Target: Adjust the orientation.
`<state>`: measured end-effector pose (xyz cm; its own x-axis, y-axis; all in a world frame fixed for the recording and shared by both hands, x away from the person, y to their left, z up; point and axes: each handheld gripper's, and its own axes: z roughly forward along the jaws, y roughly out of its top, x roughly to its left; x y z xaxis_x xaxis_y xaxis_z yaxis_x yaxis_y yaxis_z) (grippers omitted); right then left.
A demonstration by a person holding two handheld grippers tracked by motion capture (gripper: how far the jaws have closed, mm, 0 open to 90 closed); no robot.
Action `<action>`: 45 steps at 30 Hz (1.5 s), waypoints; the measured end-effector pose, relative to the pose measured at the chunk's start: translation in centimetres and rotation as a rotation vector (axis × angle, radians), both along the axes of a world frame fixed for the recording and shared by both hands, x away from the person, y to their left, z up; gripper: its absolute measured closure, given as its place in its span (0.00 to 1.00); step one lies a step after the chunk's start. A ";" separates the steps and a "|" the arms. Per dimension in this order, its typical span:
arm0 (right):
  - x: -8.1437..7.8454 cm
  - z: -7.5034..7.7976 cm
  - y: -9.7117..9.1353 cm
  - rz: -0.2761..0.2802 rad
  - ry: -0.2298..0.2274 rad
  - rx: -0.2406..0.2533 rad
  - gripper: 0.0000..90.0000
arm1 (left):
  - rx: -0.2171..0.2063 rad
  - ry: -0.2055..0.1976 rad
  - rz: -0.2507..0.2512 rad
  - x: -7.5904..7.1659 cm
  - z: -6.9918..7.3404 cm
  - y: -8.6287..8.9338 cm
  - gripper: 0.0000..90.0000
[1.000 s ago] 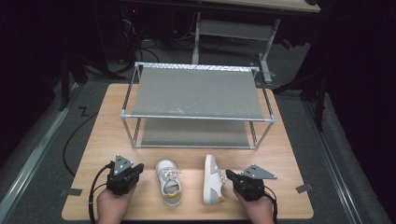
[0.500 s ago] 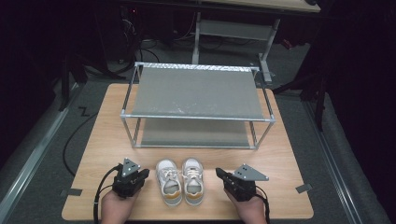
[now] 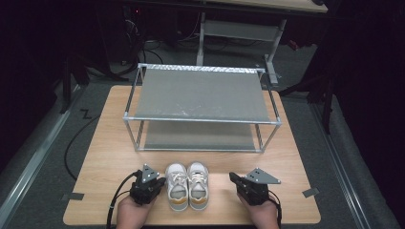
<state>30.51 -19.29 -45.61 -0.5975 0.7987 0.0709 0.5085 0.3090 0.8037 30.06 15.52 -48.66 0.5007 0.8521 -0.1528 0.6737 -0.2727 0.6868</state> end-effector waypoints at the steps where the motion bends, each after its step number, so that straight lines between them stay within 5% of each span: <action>1: -0.1 0.0 0.0 0.000 -0.002 -0.001 1.00 | -0.005 0.006 -0.001 0.2 0.0 0.0 0.99; 3: -0.4 0.0 -0.4 -0.002 -0.003 -0.008 1.00 | -0.022 0.014 0.006 0.3 0.0 0.2 0.98; 9: -0.2 0.0 -0.8 -0.003 0.009 0.008 1.00 | 0.021 0.018 -0.004 -1.4 0.4 0.6 0.98; 14: 0.8 -0.3 0.4 0.035 0.034 0.019 1.00 | 0.009 0.043 -0.027 -2.1 -0.1 -0.2 0.98; 16: 0.8 -0.3 0.7 0.045 0.035 0.014 1.00 | 0.035 0.031 -0.028 -2.4 -0.1 -0.8 1.00; 25: -0.2 -0.8 2.1 0.102 0.061 -0.020 0.99 | 0.002 0.027 -0.057 -1.5 -0.3 -2.3 1.00; 35: -0.7 -1.2 0.5 0.044 0.090 -0.051 0.99 | -0.009 0.007 -0.144 -0.4 -0.3 -6.1 1.00; 40: -0.2 -0.8 -2.3 -0.042 0.080 -0.032 1.00 | -0.036 -0.010 -0.142 0.8 -0.6 -8.9 1.00; 45: 0.1 -1.1 -3.1 -0.062 0.096 -0.032 0.99 | -0.073 -0.006 -0.128 1.2 -0.8 -9.3 1.00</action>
